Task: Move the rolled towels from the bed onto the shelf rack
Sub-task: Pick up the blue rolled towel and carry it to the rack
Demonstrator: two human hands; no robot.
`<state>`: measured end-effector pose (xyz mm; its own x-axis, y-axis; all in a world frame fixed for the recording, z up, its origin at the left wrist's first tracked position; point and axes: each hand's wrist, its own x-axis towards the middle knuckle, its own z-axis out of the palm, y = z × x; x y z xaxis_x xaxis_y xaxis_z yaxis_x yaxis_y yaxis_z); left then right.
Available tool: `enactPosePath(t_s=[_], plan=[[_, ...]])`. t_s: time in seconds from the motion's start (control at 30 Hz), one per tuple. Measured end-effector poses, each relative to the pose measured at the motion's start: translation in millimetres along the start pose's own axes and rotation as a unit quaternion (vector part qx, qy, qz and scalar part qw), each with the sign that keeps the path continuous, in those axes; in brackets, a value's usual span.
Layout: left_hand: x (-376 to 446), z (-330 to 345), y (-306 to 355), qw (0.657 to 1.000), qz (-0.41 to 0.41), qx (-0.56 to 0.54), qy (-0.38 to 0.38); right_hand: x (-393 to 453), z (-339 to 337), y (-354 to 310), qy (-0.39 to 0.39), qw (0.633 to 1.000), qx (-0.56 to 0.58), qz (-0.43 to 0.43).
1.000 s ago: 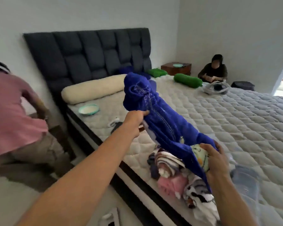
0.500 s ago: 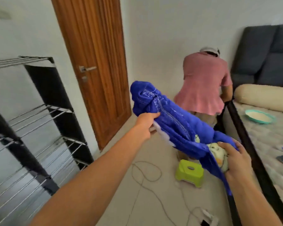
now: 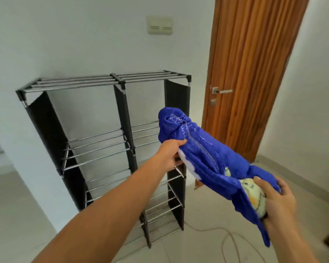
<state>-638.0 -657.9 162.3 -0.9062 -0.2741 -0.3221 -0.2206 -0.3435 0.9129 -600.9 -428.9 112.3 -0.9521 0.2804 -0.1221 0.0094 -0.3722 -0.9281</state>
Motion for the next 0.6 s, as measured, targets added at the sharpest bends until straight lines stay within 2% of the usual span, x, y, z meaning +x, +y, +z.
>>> enactPosePath(t_s=[0.3, 0.6], plan=[[102, -20, 33, 0.997, 0.012, -0.010, 0.070, 91, 75, 28, -0.077, 0.997, -0.021, 0.009], [252, -43, 83, 0.994, -0.001, -0.003, 0.108, 174, 185, 78, -0.094, 0.993, -0.074, -0.009]])
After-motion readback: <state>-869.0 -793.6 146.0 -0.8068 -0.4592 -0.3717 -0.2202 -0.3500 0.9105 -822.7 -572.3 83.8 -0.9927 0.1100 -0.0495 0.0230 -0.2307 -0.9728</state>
